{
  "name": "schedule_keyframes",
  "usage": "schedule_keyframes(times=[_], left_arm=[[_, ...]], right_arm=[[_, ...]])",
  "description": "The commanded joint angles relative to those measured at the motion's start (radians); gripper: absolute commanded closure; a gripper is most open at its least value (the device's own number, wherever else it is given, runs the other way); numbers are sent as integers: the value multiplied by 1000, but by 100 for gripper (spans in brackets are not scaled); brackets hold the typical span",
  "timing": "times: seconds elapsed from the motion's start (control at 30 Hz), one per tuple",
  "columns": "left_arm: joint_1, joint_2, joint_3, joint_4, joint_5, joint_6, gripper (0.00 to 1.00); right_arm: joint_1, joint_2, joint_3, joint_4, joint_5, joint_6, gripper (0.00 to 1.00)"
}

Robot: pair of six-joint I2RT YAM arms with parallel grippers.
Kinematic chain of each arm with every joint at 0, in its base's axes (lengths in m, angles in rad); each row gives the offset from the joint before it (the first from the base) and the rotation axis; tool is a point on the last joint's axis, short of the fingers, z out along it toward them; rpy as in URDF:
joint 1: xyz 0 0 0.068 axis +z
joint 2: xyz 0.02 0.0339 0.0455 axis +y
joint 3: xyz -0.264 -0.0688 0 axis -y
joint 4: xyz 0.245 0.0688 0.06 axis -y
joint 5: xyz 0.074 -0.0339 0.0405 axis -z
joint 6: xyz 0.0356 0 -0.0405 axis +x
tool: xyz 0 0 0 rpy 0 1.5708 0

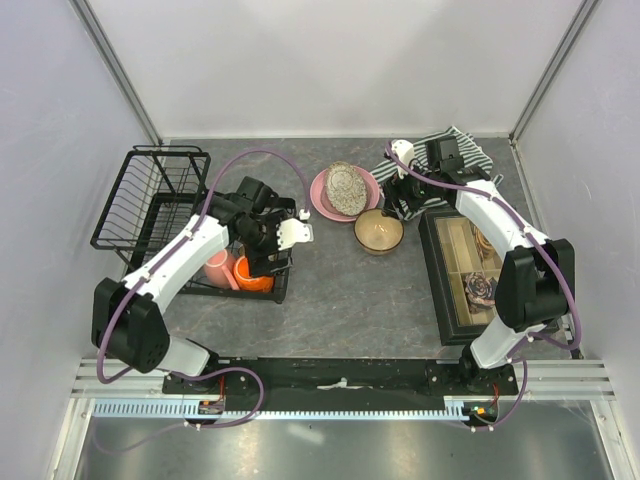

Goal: Unload the mixed dishes from the dish rack
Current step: Pick up the cup from the dish rack.

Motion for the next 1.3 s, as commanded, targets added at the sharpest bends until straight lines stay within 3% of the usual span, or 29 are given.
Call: schedule_keyframes(times=[0.0, 0.57, 1.27], left_arm=[[-3, -23, -21, -6, 7, 12, 5], [-17, 46, -38, 106, 31, -31, 10], [-21, 111, -70, 163, 28, -38, 31]], right_arm=[[5, 12, -5, 24, -35, 3, 22], [5, 19, -16, 26, -37, 0, 22], [-1, 31, -22, 24, -44, 0, 22]])
